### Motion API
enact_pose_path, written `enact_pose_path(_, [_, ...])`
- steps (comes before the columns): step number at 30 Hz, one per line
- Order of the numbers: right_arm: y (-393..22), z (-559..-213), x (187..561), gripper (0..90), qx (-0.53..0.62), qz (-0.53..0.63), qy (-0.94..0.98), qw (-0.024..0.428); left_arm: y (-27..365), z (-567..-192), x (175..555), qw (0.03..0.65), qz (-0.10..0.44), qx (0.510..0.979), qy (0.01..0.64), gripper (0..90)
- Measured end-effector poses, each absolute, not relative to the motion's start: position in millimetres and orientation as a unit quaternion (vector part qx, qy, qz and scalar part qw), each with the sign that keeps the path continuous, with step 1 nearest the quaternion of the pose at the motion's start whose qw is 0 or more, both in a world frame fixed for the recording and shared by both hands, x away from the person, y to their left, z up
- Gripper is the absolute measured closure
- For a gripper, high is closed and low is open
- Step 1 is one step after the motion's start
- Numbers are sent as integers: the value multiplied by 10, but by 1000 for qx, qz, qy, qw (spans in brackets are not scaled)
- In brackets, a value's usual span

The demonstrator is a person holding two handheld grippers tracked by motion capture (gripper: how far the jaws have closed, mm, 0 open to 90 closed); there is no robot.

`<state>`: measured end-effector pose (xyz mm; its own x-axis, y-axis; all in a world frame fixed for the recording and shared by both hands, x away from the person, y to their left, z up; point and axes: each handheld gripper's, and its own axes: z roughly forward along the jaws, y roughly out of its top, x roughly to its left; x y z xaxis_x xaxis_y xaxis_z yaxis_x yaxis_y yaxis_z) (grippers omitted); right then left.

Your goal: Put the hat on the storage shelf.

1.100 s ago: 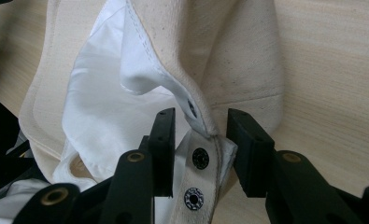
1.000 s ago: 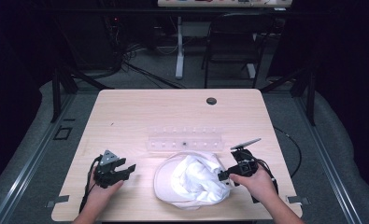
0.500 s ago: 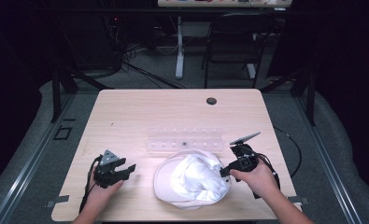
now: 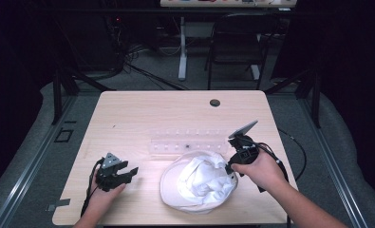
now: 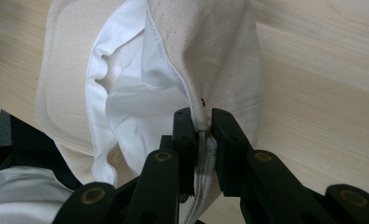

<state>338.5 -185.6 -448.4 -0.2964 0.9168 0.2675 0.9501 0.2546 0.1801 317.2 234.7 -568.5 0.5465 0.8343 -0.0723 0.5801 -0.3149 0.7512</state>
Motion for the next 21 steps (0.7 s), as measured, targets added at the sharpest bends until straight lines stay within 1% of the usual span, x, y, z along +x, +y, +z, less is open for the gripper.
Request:
enact_pose_path(5, [-1852,-4415,3430,808,-589,-130,-795,58,2340,-5688,3171,379,166,794,446,470])
enact_pose_path(13, [-1805,-4303,3473,808,-605,-103,-788,51,2332,-5693,3174,379,166,796,442,470])
enact_pose_path(18, [-1754,-4208,3486,809,-609,-87,-787,38,2330,-5691,3173,377,163,797,442,470])
enact_pose_path(21, [-1743,-4143,3507,809,-618,-82,-781,41,2328,-5691,3172,378,163,797,442,470])
